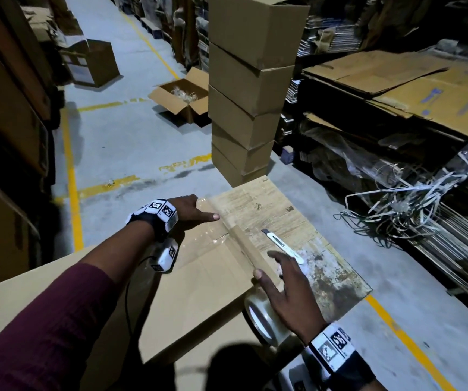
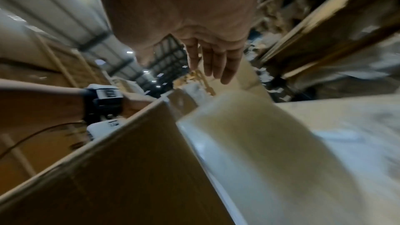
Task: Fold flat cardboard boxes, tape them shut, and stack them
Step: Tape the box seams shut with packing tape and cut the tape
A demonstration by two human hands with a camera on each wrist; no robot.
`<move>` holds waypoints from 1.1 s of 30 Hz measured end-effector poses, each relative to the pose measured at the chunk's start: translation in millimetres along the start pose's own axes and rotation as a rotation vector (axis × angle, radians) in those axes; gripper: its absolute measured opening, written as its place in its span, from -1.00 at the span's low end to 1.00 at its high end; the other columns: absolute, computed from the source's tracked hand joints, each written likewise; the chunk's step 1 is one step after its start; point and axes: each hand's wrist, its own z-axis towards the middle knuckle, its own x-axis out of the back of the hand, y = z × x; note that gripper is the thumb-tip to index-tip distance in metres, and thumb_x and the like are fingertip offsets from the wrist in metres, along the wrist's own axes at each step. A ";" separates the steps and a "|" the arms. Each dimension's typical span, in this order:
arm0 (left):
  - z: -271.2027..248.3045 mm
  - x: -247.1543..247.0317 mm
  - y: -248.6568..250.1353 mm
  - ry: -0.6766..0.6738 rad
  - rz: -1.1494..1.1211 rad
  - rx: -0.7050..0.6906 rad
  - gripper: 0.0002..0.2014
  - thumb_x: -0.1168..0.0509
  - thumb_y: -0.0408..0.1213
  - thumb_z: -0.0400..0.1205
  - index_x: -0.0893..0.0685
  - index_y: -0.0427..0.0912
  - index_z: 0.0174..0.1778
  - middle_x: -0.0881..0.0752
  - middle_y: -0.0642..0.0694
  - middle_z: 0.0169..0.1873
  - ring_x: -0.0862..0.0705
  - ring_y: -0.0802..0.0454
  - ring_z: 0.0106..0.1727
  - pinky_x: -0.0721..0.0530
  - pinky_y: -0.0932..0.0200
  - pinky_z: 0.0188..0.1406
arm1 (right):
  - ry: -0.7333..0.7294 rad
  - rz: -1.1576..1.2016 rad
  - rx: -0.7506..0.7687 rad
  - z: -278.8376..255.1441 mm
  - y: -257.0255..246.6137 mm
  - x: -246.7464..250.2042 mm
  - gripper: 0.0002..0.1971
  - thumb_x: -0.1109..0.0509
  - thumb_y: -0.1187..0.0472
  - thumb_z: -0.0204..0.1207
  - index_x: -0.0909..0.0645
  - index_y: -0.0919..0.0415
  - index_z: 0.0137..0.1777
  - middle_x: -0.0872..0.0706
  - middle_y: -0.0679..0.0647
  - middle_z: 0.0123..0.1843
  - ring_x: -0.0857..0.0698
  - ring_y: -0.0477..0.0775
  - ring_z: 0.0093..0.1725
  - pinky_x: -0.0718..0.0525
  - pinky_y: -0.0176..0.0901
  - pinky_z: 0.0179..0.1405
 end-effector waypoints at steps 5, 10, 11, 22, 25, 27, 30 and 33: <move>7.0 0.1 -5.3 -0.018 -0.021 -0.033 0.20 -0.46 0.65 -0.02 -0.51 -0.13 0.40 -0.71 -0.11 0.30 -0.68 -0.17 0.32 -0.64 -0.15 0.36 | -0.274 -0.424 0.280 40.2 -23.2 -53.3 -0.14 0.06 -0.39 0.70 0.00 0.20 0.80 0.05 0.11 0.84 0.08 0.02 0.81 -0.08 0.02 0.76; -0.6 2.3 -7.8 -0.033 -0.081 -0.040 0.13 -0.58 0.44 0.13 -0.37 0.03 0.59 -0.61 0.05 0.39 -0.59 -0.04 0.39 -0.55 -0.07 0.43 | -0.388 -0.549 0.146 52.2 -25.4 -67.0 -0.07 0.20 -0.48 0.62 0.23 0.11 0.81 0.34 -0.04 0.82 0.21 -0.05 0.80 -0.06 -0.01 0.76; -1.2 2.6 -7.4 -0.039 -0.109 -0.045 0.04 -0.60 0.36 0.22 -0.39 0.02 0.57 -0.62 0.05 0.35 -0.60 -0.03 0.36 -0.55 -0.03 0.40 | -0.396 -0.500 0.108 54.9 -27.4 -64.2 -0.10 0.13 -0.45 0.65 0.23 0.09 0.81 0.30 -0.06 0.82 0.13 -0.04 0.80 -0.12 -0.02 0.74; 2.1 2.2 -13.2 0.039 -0.301 -0.040 -0.43 -0.44 0.03 0.61 -0.46 -0.04 0.50 -0.67 -0.05 0.23 -0.63 -0.03 0.24 -0.55 0.12 0.30 | -0.700 -0.484 0.034 133.3 -53.7 -5.7 -0.42 -0.24 -0.15 0.74 -0.36 0.12 0.66 -0.63 0.11 0.53 -0.57 0.15 0.52 -0.44 -0.02 0.52; 4.5 1.4 -14.8 0.065 -0.310 -0.046 -0.51 -0.39 -0.02 0.65 -0.47 -0.08 0.46 -0.68 -0.12 0.18 -0.65 -0.09 0.21 -0.56 0.12 0.18 | -0.494 -0.456 0.073 158.9 -76.4 -42.6 -0.72 -0.32 0.20 0.69 -0.57 0.30 0.33 -0.74 0.23 0.29 -0.66 0.28 0.33 -0.54 -0.09 0.12; 7.4 -0.3 -17.1 0.083 -0.331 -0.058 -0.58 -0.34 -0.06 0.69 -0.47 -0.08 0.43 -0.69 -0.17 0.17 -0.65 -0.12 0.15 -0.54 0.11 0.06 | -0.479 -0.532 0.004 171.6 -86.2 -70.5 -0.90 -0.34 0.27 0.63 -0.51 0.28 0.07 -0.72 0.30 0.18 -0.68 0.33 0.21 -0.53 -0.07 -0.03; 8.3 -1.0 -21.0 0.117 -0.383 -0.084 -0.68 -0.29 -0.11 0.72 -0.48 -0.02 0.38 -0.65 -0.06 -0.08 -0.62 -0.04 -0.05 -0.49 0.14 -0.14 | -0.514 -0.636 -0.014 189.5 -92.7 -87.7 -0.87 -0.32 0.27 0.66 -0.51 0.28 0.14 -0.67 0.32 0.22 -0.67 0.33 0.22 -0.48 -0.10 -0.08; 11.1 -1.7 -22.2 0.126 -0.435 -0.102 -0.75 -0.27 -0.21 0.73 -0.52 0.03 0.33 -0.63 -0.02 -0.26 -0.60 0.05 -0.24 -0.49 0.17 -0.27 | -0.602 -0.692 0.044 204.9 -92.3 -85.5 -0.72 -0.21 0.19 0.77 -0.49 0.39 0.32 -0.67 0.37 0.28 -0.65 0.33 0.27 -0.40 -0.13 -0.08</move>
